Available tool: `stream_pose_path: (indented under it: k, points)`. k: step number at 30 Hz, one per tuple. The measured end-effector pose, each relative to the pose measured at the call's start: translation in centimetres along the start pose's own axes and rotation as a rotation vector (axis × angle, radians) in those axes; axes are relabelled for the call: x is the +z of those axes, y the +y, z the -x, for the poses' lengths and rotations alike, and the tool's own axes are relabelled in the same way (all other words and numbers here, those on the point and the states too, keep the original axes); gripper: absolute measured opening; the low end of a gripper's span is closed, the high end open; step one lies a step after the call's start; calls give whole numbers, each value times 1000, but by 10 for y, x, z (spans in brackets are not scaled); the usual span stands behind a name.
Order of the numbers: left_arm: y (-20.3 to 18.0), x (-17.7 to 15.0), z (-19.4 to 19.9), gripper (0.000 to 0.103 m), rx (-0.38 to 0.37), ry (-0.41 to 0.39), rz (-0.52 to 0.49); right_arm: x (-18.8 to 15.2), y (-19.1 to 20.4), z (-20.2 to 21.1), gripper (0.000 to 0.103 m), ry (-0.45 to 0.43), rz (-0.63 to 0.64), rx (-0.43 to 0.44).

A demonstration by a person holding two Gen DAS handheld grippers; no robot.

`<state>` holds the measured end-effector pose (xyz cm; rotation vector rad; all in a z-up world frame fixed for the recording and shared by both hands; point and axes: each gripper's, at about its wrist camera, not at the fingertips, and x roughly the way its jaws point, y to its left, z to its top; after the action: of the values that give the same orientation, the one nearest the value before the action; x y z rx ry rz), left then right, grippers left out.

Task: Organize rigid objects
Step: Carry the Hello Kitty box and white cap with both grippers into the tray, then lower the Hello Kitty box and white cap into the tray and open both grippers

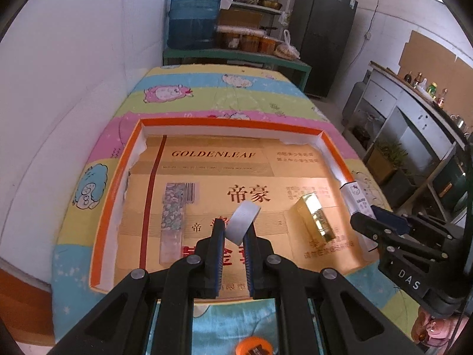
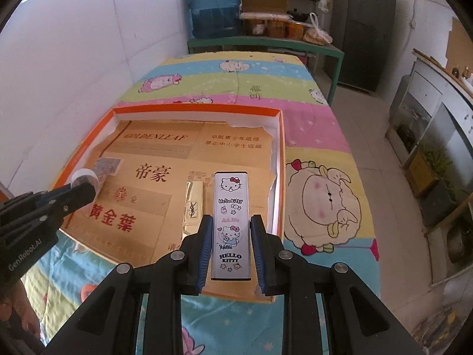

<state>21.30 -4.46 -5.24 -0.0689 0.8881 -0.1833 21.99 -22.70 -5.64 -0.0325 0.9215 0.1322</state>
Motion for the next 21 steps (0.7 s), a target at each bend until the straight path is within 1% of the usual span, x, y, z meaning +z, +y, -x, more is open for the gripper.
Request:
stream_pose_path:
  k: [8, 14, 21]
  points:
    - [5, -3, -25, 13, 12, 47, 6, -1, 1, -24, 26, 52, 7, -3]
    - [7, -4, -39, 13, 2, 75, 8, -1, 4, -34, 26, 69, 20, -3]
    - [8, -4, -45, 13, -10, 77, 7, -2, 5, -41, 26, 78, 24, -11]
